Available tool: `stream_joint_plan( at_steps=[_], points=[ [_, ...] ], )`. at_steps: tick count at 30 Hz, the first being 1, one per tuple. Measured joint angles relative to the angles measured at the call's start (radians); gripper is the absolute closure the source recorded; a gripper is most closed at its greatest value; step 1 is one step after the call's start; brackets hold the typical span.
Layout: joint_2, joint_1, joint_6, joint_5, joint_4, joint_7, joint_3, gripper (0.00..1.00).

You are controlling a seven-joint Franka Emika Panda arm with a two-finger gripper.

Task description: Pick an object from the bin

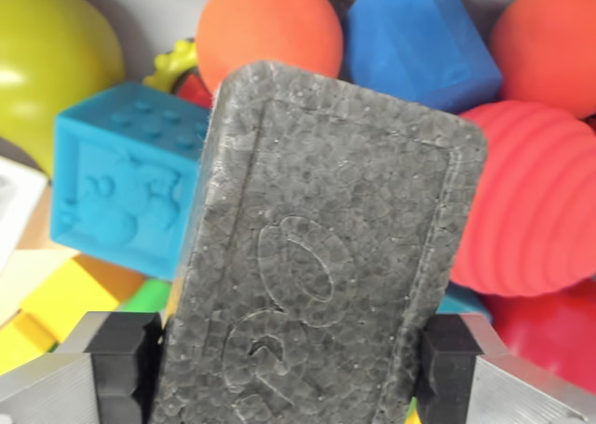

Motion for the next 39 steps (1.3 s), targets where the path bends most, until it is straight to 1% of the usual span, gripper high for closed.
stream_joint_plan(
  at_steps=[10, 20, 26, 39],
  points=[
    [-0.064, 0.000, -0.082, -0.002, 0.019, 0.001, 0.000, 1.00],
    [-0.119, 0.000, -0.172, -0.004, 0.053, 0.001, -0.001, 1.00],
    [-0.148, 0.000, -0.230, -0.004, 0.083, 0.002, -0.001, 1.00],
    [-0.190, 0.000, -0.341, -0.005, 0.152, 0.002, -0.001, 1.00]
  ],
)
